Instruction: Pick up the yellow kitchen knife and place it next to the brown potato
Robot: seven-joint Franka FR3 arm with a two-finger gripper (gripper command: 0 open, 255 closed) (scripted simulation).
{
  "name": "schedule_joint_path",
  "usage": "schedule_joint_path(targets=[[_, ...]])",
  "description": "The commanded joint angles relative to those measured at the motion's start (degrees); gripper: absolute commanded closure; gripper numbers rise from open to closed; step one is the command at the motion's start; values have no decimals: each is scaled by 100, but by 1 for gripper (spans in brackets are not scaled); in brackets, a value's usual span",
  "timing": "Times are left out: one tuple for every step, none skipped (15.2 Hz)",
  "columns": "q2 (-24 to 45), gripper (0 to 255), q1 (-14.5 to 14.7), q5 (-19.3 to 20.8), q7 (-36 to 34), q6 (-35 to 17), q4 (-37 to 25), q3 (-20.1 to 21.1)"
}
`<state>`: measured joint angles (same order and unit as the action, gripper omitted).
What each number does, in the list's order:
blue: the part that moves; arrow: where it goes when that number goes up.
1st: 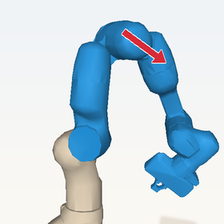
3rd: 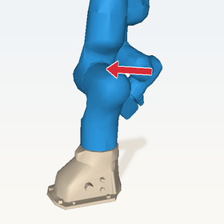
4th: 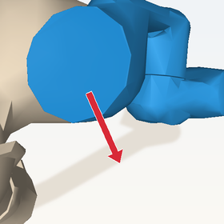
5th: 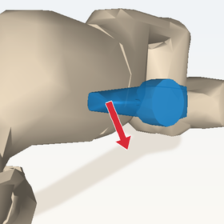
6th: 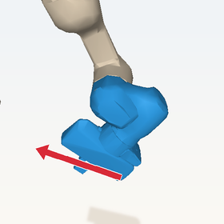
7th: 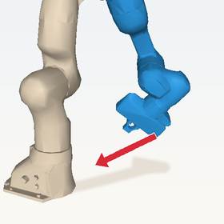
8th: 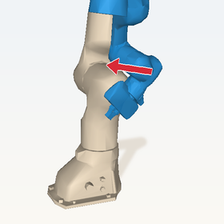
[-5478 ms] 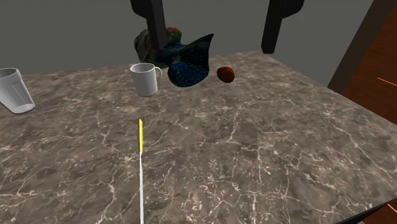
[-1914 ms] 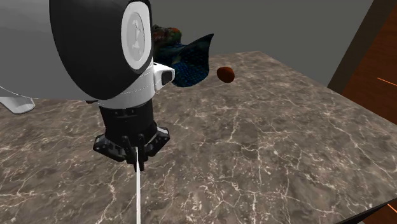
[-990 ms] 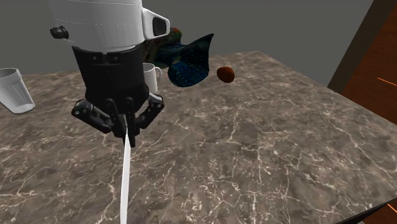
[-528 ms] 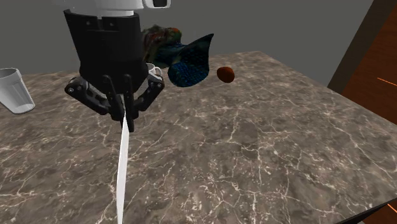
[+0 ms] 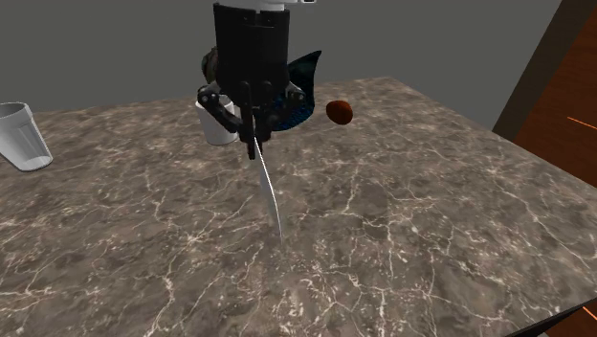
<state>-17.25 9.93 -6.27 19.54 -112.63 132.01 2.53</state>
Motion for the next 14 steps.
schedule_joint_path(targets=[[398, 255, -72, 53, 144, 12, -397, -97], [588, 255, -107, 73, 216, 26, -595, -146], [780, 255, -142, 89, 288, 46, -800, -192], [972, 255, -176, 102, 359, 71, -1011, -237], [1165, 255, -209, 111, 428, 101, -1229, -280], [1360, 255, -242, 118, 497, 137, -1454, -320], [1556, 255, -276, 121, 564, 179, -1687, -358], [1755, 255, -309, 122, 630, 227, -1927, -394], [1955, 255, -344, 120, 694, 280, -2175, -428], [2158, 255, -379, 117, 758, 339, -2432, -459], [2365, 255, -415, 111, 819, 405, -2699, -489], [2575, 255, -452, 103, 879, 478, -2976, -516], [2789, 255, -490, 93, 936, 558, -3264, -541], [3008, 255, -529, 82, 992, 645, -3565, -564]])
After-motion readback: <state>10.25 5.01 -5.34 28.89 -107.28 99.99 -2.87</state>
